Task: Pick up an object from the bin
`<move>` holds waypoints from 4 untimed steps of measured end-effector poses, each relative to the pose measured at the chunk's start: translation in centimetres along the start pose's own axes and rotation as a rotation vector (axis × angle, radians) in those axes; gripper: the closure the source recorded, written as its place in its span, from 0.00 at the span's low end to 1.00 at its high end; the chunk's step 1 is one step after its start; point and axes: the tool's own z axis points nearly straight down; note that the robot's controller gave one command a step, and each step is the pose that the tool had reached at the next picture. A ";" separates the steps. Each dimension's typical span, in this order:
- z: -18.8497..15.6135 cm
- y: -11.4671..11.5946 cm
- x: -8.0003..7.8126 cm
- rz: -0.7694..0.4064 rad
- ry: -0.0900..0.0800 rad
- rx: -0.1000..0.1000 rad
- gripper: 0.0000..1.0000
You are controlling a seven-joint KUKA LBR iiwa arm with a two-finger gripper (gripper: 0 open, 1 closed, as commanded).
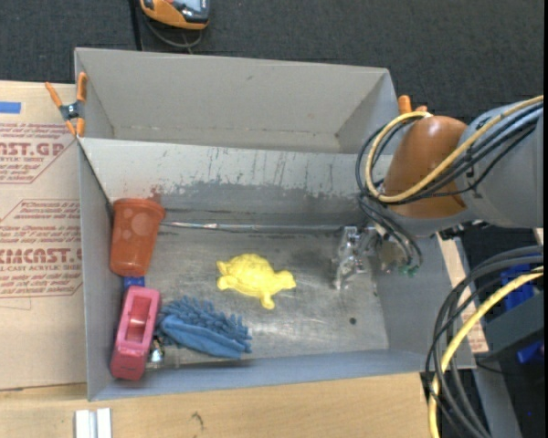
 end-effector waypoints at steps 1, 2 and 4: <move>0.0 0.0 0.0 0.000 0.000 0.000 1.00; -2.4 2.3 0.0 0.001 0.000 0.000 0.00; -0.1 7.9 0.8 -0.235 -0.003 0.001 1.00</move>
Offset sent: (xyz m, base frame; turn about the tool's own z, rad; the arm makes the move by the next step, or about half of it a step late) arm -0.0006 0.0223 0.0243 0.0028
